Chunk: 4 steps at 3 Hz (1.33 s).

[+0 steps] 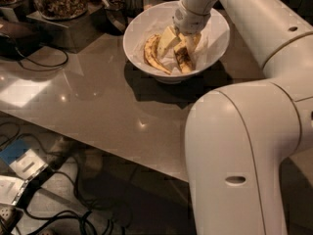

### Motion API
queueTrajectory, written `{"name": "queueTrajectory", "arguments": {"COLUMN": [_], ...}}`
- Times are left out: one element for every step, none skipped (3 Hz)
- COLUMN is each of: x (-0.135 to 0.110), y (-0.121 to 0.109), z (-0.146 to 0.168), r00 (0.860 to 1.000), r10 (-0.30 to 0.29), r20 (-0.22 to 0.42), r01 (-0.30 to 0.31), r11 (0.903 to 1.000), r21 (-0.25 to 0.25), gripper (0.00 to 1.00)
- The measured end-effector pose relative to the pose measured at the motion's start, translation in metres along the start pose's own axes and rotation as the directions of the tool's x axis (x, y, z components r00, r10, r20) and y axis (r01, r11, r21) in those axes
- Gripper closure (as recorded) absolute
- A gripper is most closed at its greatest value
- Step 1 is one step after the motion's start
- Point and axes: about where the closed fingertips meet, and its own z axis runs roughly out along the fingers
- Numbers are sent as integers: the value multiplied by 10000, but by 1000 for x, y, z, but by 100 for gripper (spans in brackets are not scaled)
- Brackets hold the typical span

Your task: Pick banana from white bowl

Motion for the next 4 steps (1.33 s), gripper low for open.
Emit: {"name": "queueTrajectory", "arguments": {"x": [0,0,0,0], "y": [0,0,0,0], "z": [0,0,0,0], "r00": [10000,10000,10000,10000], "r10": [0,0,0,-1], "r20": [0,0,0,1], "r01": [0,0,0,1], "r11": [10000,10000,10000,10000], "r21": [0,0,0,0], "gripper": [52,76,98,100]}}
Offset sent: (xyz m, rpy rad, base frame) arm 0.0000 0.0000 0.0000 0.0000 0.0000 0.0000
